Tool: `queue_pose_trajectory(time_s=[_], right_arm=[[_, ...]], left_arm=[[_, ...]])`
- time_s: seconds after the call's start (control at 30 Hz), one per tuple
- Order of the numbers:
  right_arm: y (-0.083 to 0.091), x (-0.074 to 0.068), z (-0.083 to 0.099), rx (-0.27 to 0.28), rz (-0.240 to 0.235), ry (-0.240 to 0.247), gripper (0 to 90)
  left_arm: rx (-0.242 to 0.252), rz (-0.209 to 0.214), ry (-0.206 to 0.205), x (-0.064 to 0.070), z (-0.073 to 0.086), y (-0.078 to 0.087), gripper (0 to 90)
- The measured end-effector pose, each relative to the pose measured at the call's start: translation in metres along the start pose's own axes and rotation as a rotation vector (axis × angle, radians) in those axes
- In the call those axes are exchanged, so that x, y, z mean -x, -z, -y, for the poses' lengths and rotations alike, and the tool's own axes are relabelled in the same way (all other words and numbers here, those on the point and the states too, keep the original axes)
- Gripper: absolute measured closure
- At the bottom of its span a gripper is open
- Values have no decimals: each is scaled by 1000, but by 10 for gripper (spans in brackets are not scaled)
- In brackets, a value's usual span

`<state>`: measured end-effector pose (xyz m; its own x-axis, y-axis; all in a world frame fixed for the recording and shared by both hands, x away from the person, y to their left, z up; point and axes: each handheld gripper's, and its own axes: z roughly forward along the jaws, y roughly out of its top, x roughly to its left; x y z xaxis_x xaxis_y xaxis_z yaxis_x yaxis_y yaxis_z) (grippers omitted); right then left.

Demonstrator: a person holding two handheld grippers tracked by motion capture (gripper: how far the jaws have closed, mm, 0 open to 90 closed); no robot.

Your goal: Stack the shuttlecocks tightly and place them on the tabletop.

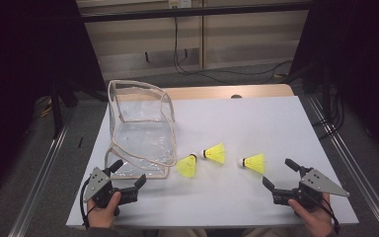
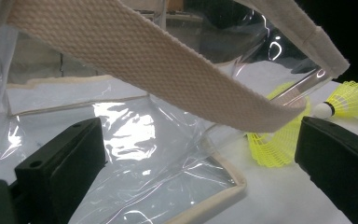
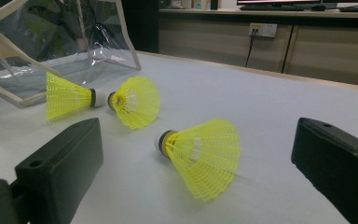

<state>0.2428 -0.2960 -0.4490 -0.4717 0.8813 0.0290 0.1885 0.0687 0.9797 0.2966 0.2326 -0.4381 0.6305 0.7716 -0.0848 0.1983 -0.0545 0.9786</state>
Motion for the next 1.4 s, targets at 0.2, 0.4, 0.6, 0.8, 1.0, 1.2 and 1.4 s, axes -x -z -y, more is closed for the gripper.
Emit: queue_pose_trajectory(time_s=[0.2, 0.4, 0.6, 0.8, 1.0, 1.2, 1.4], right_arm=[[1, 1, 0, -3, 0, 4, 15], [1, 0, 0, -3, 0, 4, 15], [1, 1, 0, -3, 2, 7, 15], [0, 1, 0, -5, 0, 12, 16], [0, 1, 0, -6, 2, 12, 17], [1, 1, -1, -3, -2, 16, 19], [1, 1, -1, -4, -1, 21, 19]], left_arm=[[3, 12, 7, 1, 0, -1, 14], [-11, 42, 4, 2, 0, -2, 13], [-19, 66, 12, 3, 0, -3, 13], [-22, 88, 14, 6, -1, -4, 16], [-22, 98, 13, 9, -1, -5, 17], [-49, 108, -10, 15, -2, -8, 19], [-60, 136, 1, 20, -2, -11, 20]])
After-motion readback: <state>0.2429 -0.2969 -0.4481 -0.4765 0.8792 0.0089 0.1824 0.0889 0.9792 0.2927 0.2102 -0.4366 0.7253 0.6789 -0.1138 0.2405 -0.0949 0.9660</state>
